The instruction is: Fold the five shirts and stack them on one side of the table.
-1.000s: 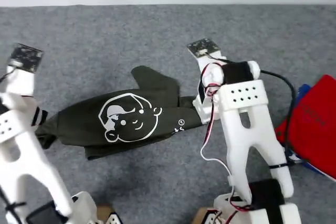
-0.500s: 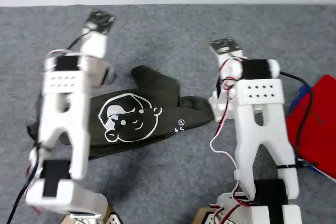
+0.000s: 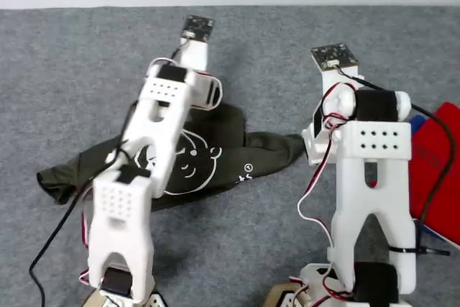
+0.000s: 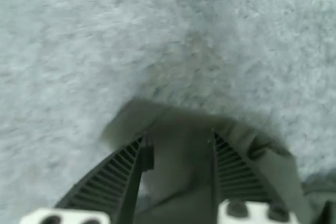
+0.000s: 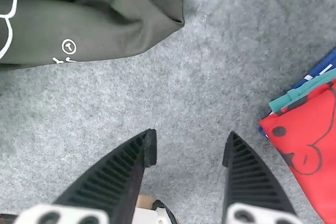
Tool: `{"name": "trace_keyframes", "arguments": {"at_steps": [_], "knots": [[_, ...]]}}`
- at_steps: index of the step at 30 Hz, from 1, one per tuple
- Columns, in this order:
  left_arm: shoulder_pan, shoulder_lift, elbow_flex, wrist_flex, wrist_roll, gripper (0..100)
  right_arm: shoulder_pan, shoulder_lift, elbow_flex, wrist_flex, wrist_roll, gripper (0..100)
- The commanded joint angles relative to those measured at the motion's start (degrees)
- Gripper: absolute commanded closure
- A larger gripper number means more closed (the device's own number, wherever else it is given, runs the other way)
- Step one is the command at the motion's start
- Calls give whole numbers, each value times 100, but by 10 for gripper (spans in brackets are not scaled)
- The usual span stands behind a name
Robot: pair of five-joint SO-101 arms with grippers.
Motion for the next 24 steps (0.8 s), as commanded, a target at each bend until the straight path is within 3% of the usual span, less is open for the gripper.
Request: {"name": "trace_keyframes", "arguments": {"at_steps": [1,6,10,14,16,24], "knots": [[114,659,-1411,791,70,823,66,-268,-290,224,-44,793],[114,1741,-3398,2233,-123,852,66,-268,-290,224,-44,793],[105,2453,-4690,3024,-879,1000,66,-259,-290,224,-44,793],[-44,2646,-6044,3543,-958,997,66,-268,-290,224,-44,794],[-176,2505,-6659,3543,-844,997,66,-268,-290,224,-44,794],[-237,176,-6343,3543,-835,996,31,-268,-290,224,-44,794]]}}
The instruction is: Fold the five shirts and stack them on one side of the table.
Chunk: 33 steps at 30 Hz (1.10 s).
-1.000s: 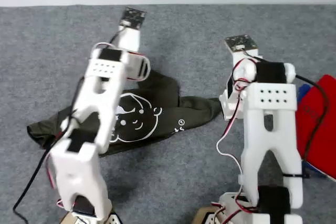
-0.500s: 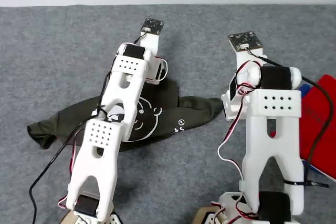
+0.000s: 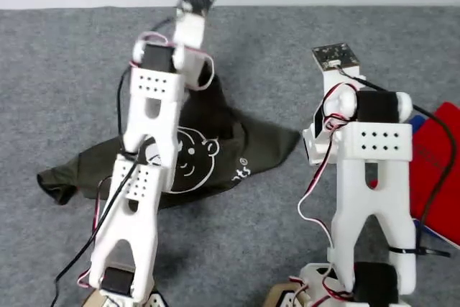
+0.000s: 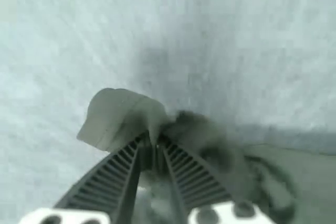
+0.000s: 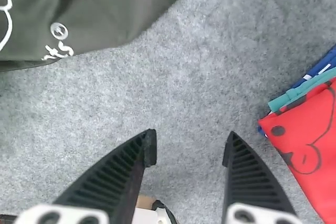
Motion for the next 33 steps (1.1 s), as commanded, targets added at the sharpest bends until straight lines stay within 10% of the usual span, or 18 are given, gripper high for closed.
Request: {"name": "trace_keyframes", "arguments": {"at_steps": [1,11,20,33], "knots": [[-44,-1415,-180,132,26,996,22,-242,-290,224,-44,794],[-44,-4018,2132,141,-220,996,22,-251,-290,224,-44,794],[-70,-7613,7037,132,-2189,996,4,-251,-290,215,-44,794],[-2347,-11121,12066,114,-3710,995,-1525,-48,-290,-31,-79,794]]}}
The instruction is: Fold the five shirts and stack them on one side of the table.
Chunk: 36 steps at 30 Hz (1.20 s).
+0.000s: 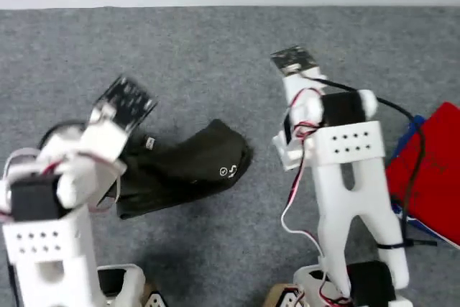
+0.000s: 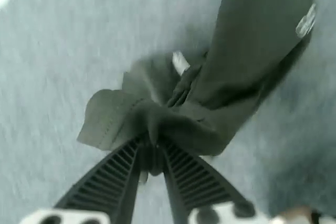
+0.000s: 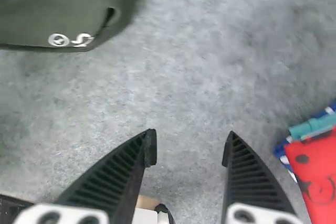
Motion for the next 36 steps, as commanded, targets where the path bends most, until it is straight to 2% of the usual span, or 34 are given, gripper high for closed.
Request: {"name": "trace_keyframes", "arguments": {"at_steps": [1,8,16,21,36], "knots": [[-695,-712,927,97,-431,995,-365,57,-290,-110,-88,794],[-1591,-1626,2360,-360,-510,995,-804,1235,-703,-901,-97,791],[-2101,-2277,2782,-475,-501,995,-1604,3240,-2646,-980,-97,783],[-2163,-2338,2800,-475,-501,995,-1982,4479,-3974,-875,-299,699],[-2154,-2338,2782,-440,-501,995,-2237,7231,-6593,-725,-360,699]]}}
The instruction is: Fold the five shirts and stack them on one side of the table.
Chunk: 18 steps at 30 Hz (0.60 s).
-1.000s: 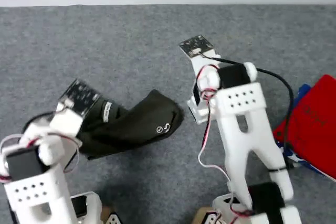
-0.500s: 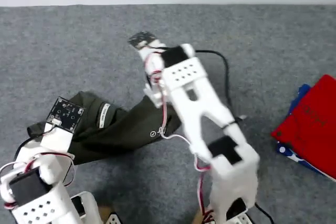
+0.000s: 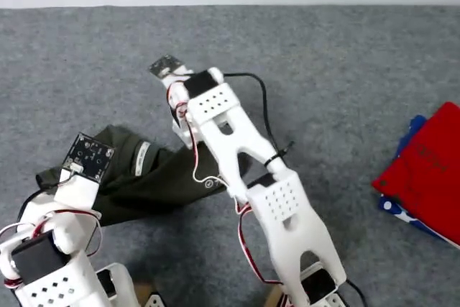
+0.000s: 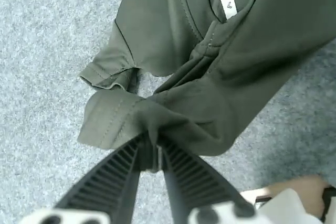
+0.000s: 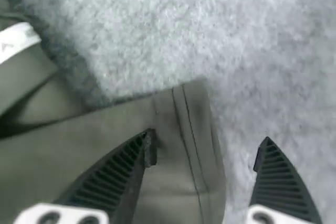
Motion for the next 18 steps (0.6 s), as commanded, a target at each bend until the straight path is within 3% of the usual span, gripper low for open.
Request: {"name": "trace_keyframes", "arguments": {"at_steps": [1,5,12,18], "knots": [[-35,-53,-31,-114,-26,995,-48,171,-589,22,-62,700],[-35,-53,-31,-114,-26,995,-101,470,-686,22,-35,723],[-35,-53,-22,-114,-26,995,-57,716,-695,22,-18,983],[-35,-53,-48,-132,-26,995,92,479,-1160,646,466,987]]}}
